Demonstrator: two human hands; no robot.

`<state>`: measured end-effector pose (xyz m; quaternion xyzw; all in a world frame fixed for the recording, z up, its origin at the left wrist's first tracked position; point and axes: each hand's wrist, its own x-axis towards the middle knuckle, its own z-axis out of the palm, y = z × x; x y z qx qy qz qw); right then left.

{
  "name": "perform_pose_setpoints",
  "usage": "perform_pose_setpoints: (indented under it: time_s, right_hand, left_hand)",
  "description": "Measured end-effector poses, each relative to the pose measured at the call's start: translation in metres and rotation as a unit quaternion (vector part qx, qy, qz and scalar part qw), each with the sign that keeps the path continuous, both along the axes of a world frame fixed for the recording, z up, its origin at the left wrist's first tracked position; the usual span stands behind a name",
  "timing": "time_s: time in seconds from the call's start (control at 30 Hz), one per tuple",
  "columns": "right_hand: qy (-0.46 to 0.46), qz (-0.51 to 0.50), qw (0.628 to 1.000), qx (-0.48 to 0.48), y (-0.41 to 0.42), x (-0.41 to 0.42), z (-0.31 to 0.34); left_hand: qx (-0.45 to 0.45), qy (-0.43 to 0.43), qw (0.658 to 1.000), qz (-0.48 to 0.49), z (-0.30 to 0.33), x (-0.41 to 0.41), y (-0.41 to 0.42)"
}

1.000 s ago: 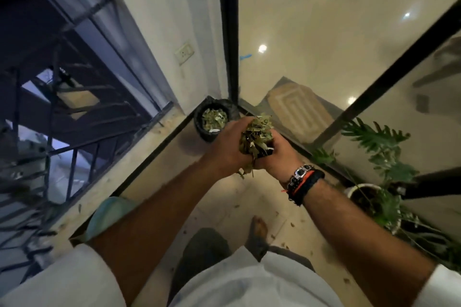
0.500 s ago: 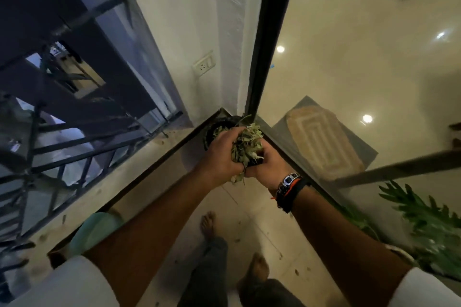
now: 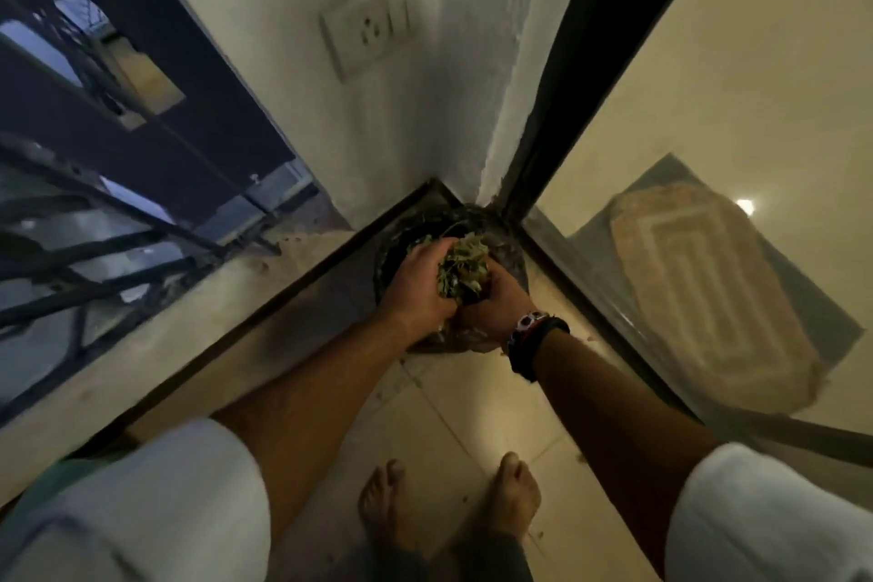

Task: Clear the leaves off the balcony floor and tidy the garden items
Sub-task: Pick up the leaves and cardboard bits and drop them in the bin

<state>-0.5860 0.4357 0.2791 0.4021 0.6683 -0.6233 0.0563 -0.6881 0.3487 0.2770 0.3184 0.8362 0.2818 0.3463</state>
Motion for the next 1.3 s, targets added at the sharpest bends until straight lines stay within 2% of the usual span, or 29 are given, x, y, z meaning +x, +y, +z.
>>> perform_pose_setpoints:
  time_s: [0.17,0.27,0.43,0.53,0.67,0.8,0.9,1.03,1.17,1.3]
  right_hand:
    - [-0.048,-0.004,0.999,0.003,0.021,-0.023,-0.082]
    - [-0.081,0.013,0.996,0.021,0.019,-0.027,-0.105]
    - [-0.08,-0.033,0.996,0.036,0.017,-0.016,-0.082]
    - [-0.073,-0.065,0.995,0.019,0.014,-0.003,-0.064]
    - [-0.05,-0.138,0.988,-0.054,0.009,0.015,-0.017]
    - [-0.027,-0.174,0.98,-0.098,-0.004,0.042,0.054]
    - [-0.023,-0.206,0.97,-0.125,-0.021,0.069,0.122]
    - [-0.004,-0.241,0.96,-0.141,-0.049,0.102,0.21]
    - [0.033,-0.297,0.942,-0.153,-0.076,0.128,0.278]
    - [0.072,-0.362,0.915,-0.161,-0.104,0.148,0.32]
  left_hand:
    - [-0.043,0.009,0.998,0.041,-0.099,-0.02,0.013]
    - [-0.091,-0.023,0.994,0.046,-0.128,-0.027,0.007]
    - [-0.086,-0.038,0.994,0.05,-0.117,-0.028,-0.003]
    - [-0.059,-0.066,0.991,0.105,-0.099,-0.027,-0.012]
    - [-0.009,-0.135,0.971,0.195,-0.054,-0.015,-0.028]
    - [-0.012,-0.192,0.947,0.256,0.024,0.009,-0.055]
    - [-0.038,-0.206,0.944,0.254,0.094,0.029,-0.078]
    - [-0.039,-0.187,0.958,0.214,0.191,0.056,-0.104]
    - [0.011,-0.17,0.968,0.184,0.278,0.073,-0.108]
    - [0.065,-0.189,0.966,0.165,0.337,0.085,-0.1]
